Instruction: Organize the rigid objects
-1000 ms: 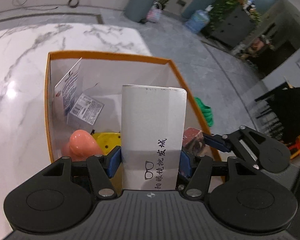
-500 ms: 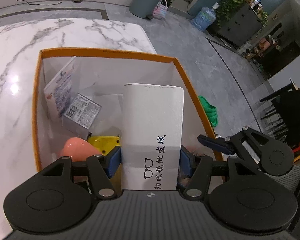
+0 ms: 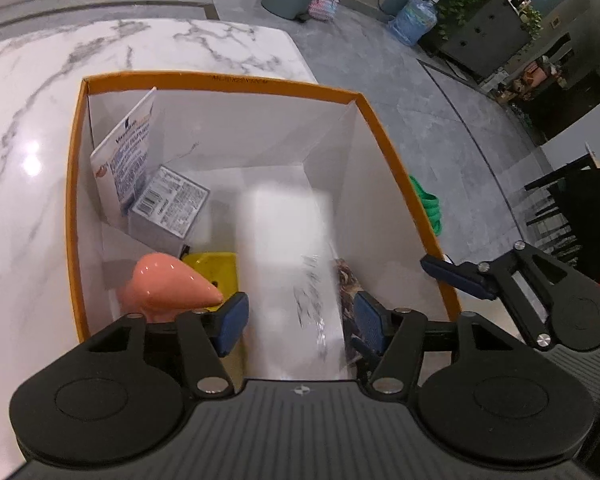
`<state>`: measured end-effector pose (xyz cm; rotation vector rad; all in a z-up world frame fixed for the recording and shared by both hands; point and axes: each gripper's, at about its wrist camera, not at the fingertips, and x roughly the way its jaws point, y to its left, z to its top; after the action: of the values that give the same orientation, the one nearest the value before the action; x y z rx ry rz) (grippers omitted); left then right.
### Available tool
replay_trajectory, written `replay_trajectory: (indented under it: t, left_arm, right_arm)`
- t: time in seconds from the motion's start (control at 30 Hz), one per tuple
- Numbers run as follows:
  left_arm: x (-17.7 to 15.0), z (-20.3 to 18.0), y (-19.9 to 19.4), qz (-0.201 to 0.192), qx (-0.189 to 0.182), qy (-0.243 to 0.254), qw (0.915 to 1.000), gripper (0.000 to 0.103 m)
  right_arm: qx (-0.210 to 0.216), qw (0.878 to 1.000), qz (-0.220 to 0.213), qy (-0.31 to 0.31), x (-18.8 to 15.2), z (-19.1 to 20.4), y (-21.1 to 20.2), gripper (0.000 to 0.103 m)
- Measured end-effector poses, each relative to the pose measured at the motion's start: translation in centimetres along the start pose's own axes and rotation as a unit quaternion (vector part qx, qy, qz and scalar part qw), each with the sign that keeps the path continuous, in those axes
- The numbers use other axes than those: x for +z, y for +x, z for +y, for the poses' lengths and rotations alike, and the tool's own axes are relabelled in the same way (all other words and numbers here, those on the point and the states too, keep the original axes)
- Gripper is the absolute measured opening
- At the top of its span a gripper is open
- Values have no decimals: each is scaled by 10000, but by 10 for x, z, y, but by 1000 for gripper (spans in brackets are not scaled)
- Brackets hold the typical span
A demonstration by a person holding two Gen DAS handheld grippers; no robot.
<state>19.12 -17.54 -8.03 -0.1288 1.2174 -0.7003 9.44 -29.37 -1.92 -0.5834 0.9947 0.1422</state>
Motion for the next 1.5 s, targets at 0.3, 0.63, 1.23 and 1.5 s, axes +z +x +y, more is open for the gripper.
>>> replay_trajectory:
  t: [0.3,0.63,1.23,1.5]
  left_arm:
    - [-1,-2,-16,-123,67,157,9998,69]
    - [-16,-8,-46,-420,486,706,9954,67]
    - [-69,-21,-119,-1450,1222,1669,9676,68]
    - [-115,-14,-146,-2018,1478,1426,9577,68]
  right_arm:
    - [78,9999,-113,103,3,3,-12,64]
    - [653,9969,-84,428,6,22,2,41]
    - [131,9904,-159,1369,-13,17,-39,17]
    - [232,9736,-1031,2021,-24,44,-100,36]
